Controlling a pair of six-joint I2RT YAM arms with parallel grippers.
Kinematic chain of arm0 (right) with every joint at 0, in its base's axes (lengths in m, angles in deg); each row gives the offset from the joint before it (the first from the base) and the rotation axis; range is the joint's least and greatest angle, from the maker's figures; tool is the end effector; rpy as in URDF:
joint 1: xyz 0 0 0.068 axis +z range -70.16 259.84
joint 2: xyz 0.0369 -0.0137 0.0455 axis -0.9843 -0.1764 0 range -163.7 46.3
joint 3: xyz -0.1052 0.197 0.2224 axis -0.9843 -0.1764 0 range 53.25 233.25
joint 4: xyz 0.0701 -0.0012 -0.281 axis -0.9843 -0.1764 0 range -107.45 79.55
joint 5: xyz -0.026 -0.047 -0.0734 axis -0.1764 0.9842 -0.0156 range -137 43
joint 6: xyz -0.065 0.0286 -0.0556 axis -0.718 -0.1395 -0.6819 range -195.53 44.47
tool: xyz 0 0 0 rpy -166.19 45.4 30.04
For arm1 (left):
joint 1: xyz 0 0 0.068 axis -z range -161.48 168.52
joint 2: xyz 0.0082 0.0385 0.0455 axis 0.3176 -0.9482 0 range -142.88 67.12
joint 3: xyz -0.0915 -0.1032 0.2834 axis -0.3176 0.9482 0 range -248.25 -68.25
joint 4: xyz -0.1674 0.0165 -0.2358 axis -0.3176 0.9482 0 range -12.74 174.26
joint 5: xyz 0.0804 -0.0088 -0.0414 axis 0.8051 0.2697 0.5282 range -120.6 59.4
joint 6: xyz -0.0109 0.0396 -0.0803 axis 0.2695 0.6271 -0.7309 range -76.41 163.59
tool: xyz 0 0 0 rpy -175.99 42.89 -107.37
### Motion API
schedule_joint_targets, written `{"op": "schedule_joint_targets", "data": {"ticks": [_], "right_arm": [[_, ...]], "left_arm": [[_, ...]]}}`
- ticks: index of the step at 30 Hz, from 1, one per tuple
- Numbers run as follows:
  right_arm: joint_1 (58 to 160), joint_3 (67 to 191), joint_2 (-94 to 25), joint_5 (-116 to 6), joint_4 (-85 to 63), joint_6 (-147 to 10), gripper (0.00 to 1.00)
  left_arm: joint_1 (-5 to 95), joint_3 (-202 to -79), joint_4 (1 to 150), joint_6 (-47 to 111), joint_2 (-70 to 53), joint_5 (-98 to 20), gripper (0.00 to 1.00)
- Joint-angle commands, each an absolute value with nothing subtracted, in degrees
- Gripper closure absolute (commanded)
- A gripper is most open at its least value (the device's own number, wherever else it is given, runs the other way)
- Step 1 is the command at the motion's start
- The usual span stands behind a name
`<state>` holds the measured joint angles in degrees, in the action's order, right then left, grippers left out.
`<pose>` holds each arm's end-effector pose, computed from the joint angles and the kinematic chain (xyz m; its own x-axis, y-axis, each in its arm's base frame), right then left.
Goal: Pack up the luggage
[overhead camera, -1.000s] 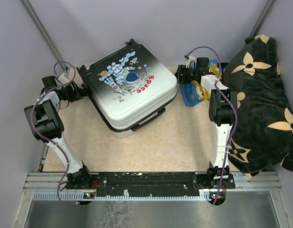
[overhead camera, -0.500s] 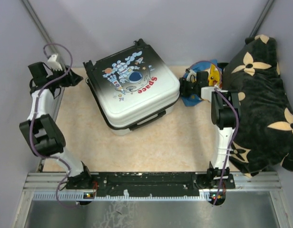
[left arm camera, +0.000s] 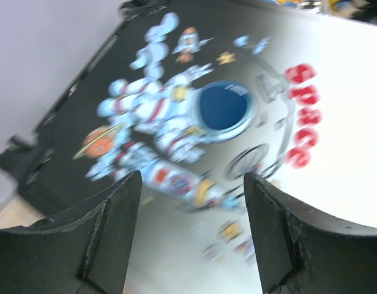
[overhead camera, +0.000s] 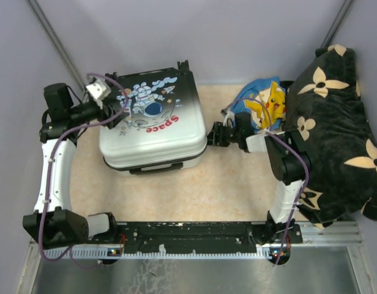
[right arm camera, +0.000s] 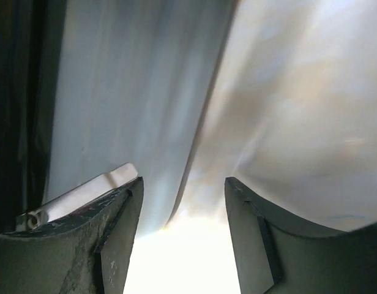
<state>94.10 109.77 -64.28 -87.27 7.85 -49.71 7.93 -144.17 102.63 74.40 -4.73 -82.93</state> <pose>0.4214 0.1609 0.1349 -0.8132 0.1363 -0.5659 -0.3800 0.6121 0.6935 0.3154 -0.0059 0.4404 0.0070 0.3196 -0.9475 0.7090 0.6666 0.2301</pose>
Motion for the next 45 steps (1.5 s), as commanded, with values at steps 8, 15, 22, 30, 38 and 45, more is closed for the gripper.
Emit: {"op": "schedule_joint_targets", "data": {"ticks": [8,15,22,30,38,45], "right_arm": [[105.21,98.96,-50.32,-94.97,17.92,-49.37,0.42],[98.28,101.30,-49.48,-94.41,10.74,-54.70,0.43],[96.56,104.00,-48.80,-94.32,5.14,-60.35,0.43],[94.71,103.19,-44.58,-95.02,0.23,-67.82,0.46],[93.02,103.35,-42.99,-95.25,-5.47,-73.11,0.47],[90.85,102.15,-39.89,-96.16,-8.89,-76.25,0.47]], "left_arm": [[10.72,-149.73,98.86,55.52,-8.14,-74.37,0.24],[-0.61,-162.79,99.08,46.38,-22.65,-65.99,0.32],[-5.75,-172.27,102.77,47.99,-37.94,-59.61,0.38],[-6.80,-175.89,102.91,48.50,-51.03,-58.55,0.43],[-3.88,-178.58,109.80,52.83,-61.82,-75.64,0.47],[2.62,-180.22,110.83,51.99,-68.48,-87.74,0.53]]}}
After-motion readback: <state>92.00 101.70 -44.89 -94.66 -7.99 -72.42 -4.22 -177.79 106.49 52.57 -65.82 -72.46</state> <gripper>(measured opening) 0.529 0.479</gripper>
